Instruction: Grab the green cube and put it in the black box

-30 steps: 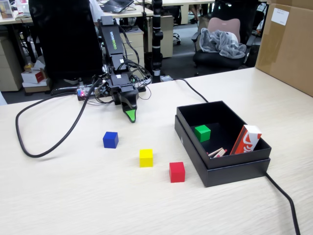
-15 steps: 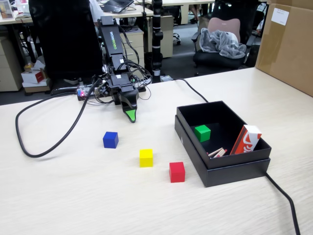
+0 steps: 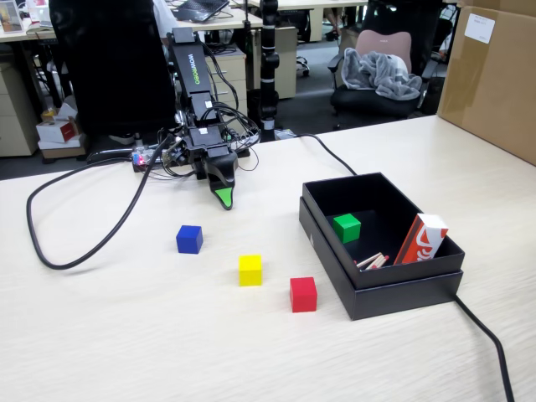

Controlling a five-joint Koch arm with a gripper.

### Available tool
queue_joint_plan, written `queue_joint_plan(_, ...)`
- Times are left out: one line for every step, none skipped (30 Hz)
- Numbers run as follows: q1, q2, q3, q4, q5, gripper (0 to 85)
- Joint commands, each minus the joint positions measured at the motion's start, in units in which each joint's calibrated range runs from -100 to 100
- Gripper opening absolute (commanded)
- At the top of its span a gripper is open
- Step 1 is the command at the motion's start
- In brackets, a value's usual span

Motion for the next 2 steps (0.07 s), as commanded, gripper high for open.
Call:
queue_joint_plan(0.0,0.4,-0.4,-2.0,0.0,48.8)
queue_joint_plan(0.0,0.4,-0.4,-2.0,0.0,48.8)
